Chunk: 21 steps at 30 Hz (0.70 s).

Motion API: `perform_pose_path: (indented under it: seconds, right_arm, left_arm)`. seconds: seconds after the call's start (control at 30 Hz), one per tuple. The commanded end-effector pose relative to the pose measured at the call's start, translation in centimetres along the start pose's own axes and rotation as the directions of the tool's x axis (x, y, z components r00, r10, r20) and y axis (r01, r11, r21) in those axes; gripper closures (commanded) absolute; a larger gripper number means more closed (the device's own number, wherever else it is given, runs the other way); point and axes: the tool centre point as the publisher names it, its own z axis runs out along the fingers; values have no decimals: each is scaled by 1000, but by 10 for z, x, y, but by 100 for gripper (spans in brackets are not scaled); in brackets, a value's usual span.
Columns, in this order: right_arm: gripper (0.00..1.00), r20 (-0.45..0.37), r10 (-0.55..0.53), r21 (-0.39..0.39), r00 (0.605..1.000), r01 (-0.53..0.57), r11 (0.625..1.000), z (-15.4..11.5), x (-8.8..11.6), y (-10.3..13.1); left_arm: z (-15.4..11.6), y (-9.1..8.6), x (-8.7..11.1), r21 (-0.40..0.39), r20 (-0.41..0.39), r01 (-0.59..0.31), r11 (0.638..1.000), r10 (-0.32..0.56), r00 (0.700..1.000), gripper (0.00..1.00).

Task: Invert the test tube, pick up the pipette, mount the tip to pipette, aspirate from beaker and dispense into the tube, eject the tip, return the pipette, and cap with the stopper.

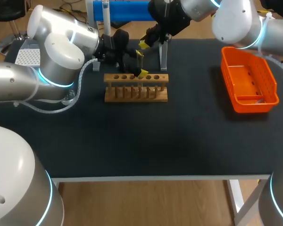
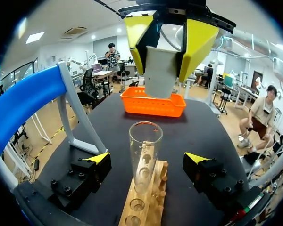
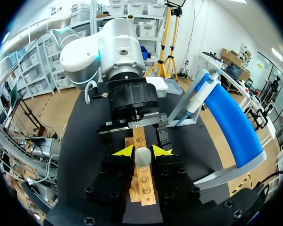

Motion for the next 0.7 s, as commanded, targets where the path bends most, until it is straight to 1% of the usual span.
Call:
perform_pose_path:
  seconds: [0.03, 0.17, 0.7]
  right_arm:
    - [100, 0, 14, 17, 1000, -14, 1000, 1, -2, 1]
    - [100, 5, 31, 30, 1000, -31, 999, 4, -2, 2]
    - [100, 7, 53, 34, 999, -53, 998, 13, -5, 6]
  left_arm:
    - [0, 0, 0, -1, 1, 0, 1000, 0, 1000, 0]
    - [0, 0, 0, -1, 1, 0, 1000, 0, 1000, 0]
    - [0, 0, 0, -1, 1, 0, 1000, 0, 1000, 0]
